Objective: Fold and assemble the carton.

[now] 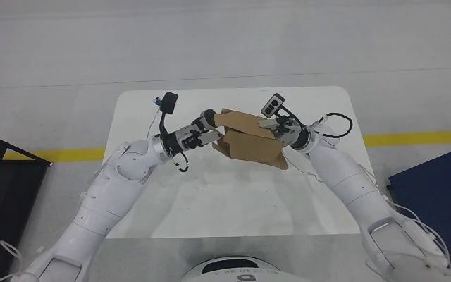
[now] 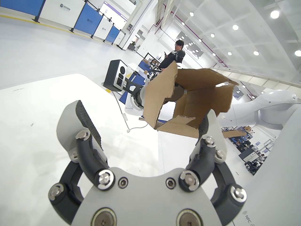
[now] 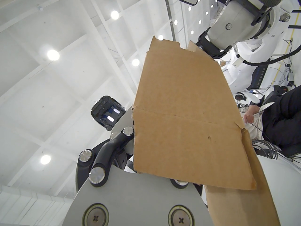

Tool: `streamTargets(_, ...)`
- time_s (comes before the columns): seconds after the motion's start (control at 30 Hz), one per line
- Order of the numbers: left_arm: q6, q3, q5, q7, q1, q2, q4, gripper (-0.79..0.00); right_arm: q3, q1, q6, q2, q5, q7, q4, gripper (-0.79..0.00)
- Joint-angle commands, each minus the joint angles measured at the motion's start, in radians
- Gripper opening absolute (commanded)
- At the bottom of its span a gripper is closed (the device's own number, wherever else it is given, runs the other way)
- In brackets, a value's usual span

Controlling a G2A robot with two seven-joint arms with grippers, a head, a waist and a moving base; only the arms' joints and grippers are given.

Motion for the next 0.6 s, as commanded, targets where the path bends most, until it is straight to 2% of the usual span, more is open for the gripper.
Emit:
streamTargets(0.0,0.013,0.003,0.017,0.005,-0.003,-0.003,0.001,0.0,0.004,-0.004,0.0,0.002,-0.002,0.0,-0.009,-0.785)
streamTargets(0.57,0.05,0.025,0.106,0.021,-0.022,-0.021,0.006,0.0,0.018,-0.037,-0.002,0.016,-0.016,0.0,-0.069,-0.785)
